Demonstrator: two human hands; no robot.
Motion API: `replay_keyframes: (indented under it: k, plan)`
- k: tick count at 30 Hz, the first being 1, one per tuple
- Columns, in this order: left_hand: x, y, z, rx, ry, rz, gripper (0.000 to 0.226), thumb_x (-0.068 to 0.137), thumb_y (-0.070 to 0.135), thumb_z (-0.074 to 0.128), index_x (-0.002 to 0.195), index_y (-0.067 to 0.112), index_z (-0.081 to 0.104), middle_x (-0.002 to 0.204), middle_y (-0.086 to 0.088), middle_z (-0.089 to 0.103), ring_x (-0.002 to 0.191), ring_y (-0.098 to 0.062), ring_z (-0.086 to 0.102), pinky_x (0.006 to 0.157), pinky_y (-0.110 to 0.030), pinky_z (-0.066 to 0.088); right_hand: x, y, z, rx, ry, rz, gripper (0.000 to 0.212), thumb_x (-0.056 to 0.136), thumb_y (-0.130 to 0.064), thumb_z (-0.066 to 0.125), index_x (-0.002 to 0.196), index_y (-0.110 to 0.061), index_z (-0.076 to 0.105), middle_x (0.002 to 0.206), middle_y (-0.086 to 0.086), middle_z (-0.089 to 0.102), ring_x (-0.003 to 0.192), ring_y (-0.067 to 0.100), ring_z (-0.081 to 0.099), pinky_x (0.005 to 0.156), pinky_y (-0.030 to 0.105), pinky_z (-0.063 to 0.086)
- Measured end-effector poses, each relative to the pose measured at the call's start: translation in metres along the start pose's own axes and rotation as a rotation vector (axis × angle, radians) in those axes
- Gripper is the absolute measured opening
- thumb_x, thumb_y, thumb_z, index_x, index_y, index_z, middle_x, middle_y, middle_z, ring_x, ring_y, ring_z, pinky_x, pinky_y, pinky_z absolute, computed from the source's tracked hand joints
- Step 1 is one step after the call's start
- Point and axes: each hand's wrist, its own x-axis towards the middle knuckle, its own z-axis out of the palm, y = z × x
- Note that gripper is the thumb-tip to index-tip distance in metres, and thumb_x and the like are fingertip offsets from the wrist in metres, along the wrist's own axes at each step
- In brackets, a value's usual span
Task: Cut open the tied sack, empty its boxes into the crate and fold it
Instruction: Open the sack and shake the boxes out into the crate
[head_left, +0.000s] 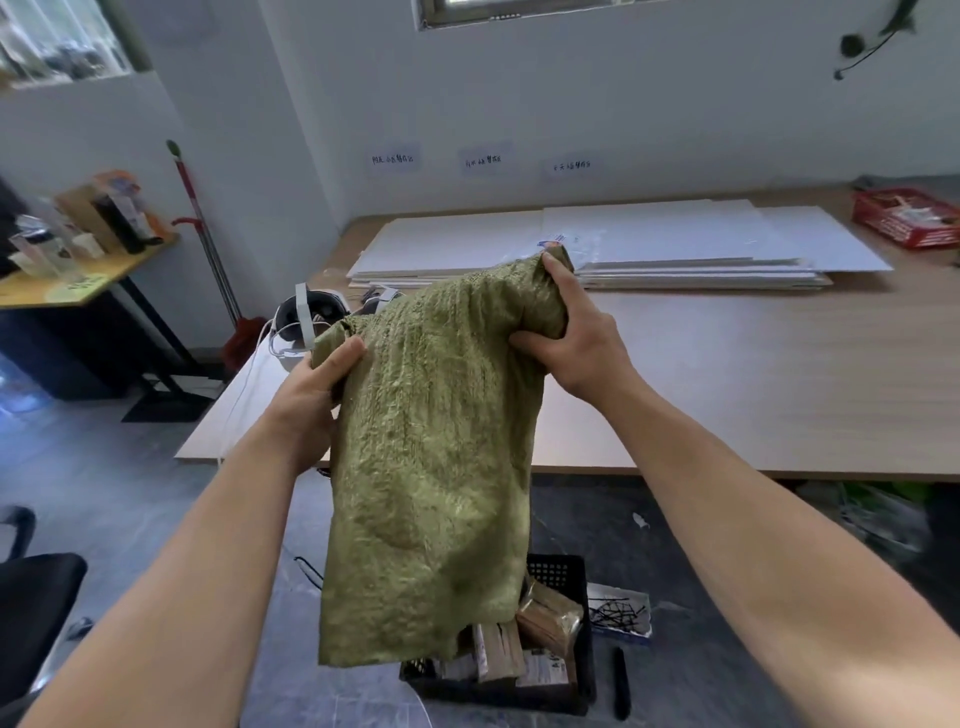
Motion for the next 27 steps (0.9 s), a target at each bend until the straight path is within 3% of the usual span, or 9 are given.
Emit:
replay_keyframes:
  k: [3,5,10,14,17,19,22,24,27]
  plan:
    - [0.0,-0.004,-0.003,0.022,-0.086,0.022,0.114,0.049,0.039,0.096,0.147,0.032,0.036,0.139,-0.01,0.055,0.124,-0.031,0.058,0.105,-0.053,0.043,0.004,0.004,0.0,0.092,0.025,0.057,0.083,0.081,-0.025,0.078,0.151,-0.036,0.034,0.121,-0.002,0.052,0.108,0.019,0.057,0.092,0.035,0.055]
    - [-0.001,-0.003,-0.001,0.073,-0.093,0.071,0.138,0.038,0.033,0.097,0.152,0.04,0.019,0.136,-0.001,0.053,0.118,-0.022,0.061,0.1,-0.046,0.046,0.006,0.006,0.0,0.217,0.028,0.122,0.082,0.077,-0.028,0.078,0.148,-0.039,0.039,0.125,-0.002,0.054,0.11,0.021,0.059,0.086,0.04,0.059]
    - [0.0,0.0,0.014,0.229,0.095,0.253,0.118,0.063,0.011,0.089,0.151,0.039,0.016,0.117,0.013,0.056,0.1,0.001,0.064,0.086,-0.024,0.049,0.004,0.0,0.007,0.434,0.03,0.221,0.081,0.065,-0.044,0.077,0.138,-0.038,0.042,0.123,0.0,0.06,0.112,0.024,0.062,0.087,0.054,0.057]
    - [0.005,-0.001,0.009,0.413,0.284,0.318,0.119,0.05,0.055,0.088,0.147,0.044,0.02,0.112,0.013,0.054,0.105,-0.009,0.059,0.098,-0.032,0.042,0.003,-0.004,0.012,0.635,-0.031,0.332,0.088,0.079,-0.032,0.076,0.149,-0.041,0.023,0.126,0.008,0.056,0.109,0.03,0.065,0.078,0.055,0.06]
    - [0.01,-0.003,0.004,0.51,0.317,0.3,0.115,0.052,0.059,0.083,0.146,0.032,0.024,0.124,-0.002,0.05,0.11,-0.014,0.054,0.103,-0.035,0.042,0.002,0.005,0.009,0.736,-0.112,0.303,0.098,0.09,-0.013,0.07,0.153,-0.043,0.001,0.121,-0.001,0.056,0.098,0.024,0.07,0.072,0.044,0.06]
    - [0.012,-0.003,0.002,0.525,0.298,0.274,0.111,0.058,0.053,0.087,0.146,0.023,0.026,0.124,-0.003,0.052,0.109,-0.014,0.055,0.103,-0.035,0.043,-0.001,0.007,0.008,0.662,-0.163,0.215,0.11,0.082,-0.013,0.078,0.152,-0.05,0.001,0.132,-0.004,0.052,0.11,0.026,0.067,0.084,0.047,0.058]
    - [0.016,-0.002,0.0,0.546,0.301,0.254,0.11,0.062,0.05,0.086,0.148,0.016,0.026,0.122,-0.002,0.051,0.114,-0.018,0.054,0.103,-0.036,0.042,-0.003,0.004,0.005,0.411,-0.24,0.105,0.117,0.065,-0.026,0.091,0.143,-0.067,0.013,0.163,-0.006,0.018,0.146,0.023,0.033,0.112,0.054,0.038]
    - [0.016,0.0,0.0,0.544,0.279,0.262,0.108,0.066,0.047,0.086,0.149,0.014,0.026,0.128,-0.005,0.051,0.12,-0.019,0.052,0.105,-0.036,0.041,-0.002,0.004,0.003,0.346,-0.245,0.077,0.11,0.07,-0.017,0.088,0.146,-0.06,0.021,0.159,-0.004,0.027,0.141,0.02,0.04,0.111,0.048,0.042]
    - [0.007,0.0,0.001,0.354,0.121,0.233,0.121,0.053,0.054,0.085,0.151,0.022,0.023,0.144,-0.014,0.05,0.128,-0.027,0.054,0.107,-0.043,0.044,0.0,0.005,0.001,0.241,-0.135,0.09,0.091,0.077,-0.013,0.081,0.149,-0.042,0.031,0.13,-0.003,0.054,0.115,0.02,0.06,0.101,0.043,0.052]
